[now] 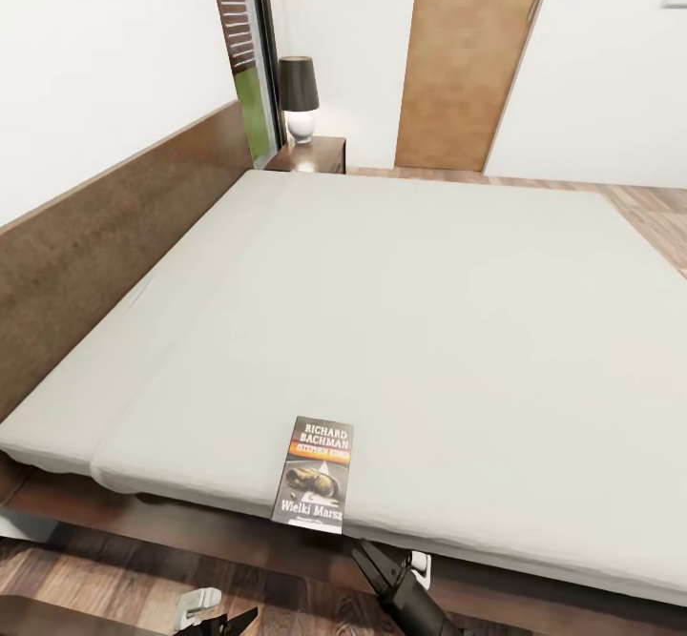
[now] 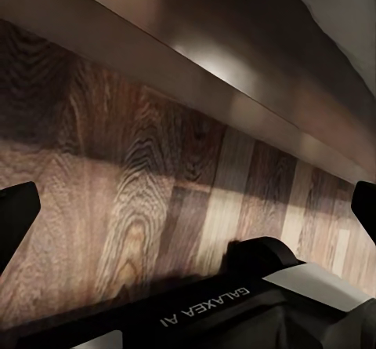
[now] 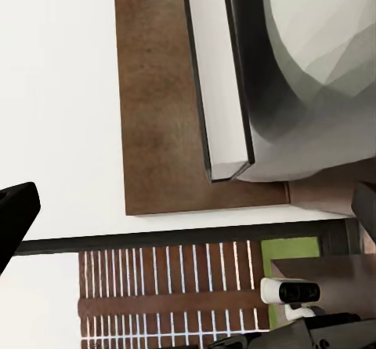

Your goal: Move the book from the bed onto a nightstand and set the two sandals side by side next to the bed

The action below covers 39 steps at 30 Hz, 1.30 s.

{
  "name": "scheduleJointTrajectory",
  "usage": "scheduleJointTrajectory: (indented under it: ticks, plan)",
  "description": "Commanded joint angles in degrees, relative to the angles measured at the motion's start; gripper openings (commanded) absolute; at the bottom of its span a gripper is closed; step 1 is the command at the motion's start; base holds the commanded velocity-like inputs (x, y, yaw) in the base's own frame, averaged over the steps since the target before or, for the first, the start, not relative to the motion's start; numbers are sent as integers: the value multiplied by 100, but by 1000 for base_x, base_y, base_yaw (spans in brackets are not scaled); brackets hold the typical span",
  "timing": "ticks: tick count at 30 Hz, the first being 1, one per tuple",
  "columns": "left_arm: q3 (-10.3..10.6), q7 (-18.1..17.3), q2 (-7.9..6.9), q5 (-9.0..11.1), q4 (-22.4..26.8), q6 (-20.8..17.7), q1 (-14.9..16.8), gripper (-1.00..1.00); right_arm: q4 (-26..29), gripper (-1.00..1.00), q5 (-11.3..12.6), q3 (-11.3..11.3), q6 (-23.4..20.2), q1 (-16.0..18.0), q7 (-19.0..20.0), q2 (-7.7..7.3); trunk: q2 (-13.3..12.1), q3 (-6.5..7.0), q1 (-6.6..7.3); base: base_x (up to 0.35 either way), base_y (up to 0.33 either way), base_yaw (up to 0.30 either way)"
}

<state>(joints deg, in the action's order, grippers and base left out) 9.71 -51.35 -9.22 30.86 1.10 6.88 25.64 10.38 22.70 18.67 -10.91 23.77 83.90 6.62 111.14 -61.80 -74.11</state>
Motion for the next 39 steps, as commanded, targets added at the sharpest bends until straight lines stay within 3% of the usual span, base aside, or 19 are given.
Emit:
scheduleJointTrajectory:
  ticks: [1,39]
  plan:
    - [48,-6,-1,25,-4,50,3,100,1,100,50,-30,-60,0,12,-1,1,-4,1,0,0,0]
    - [48,-6,-1,25,-4,50,3,100,-1,100,50,-30,-60,-3,12,-1,1,-4,1,26,34,0]
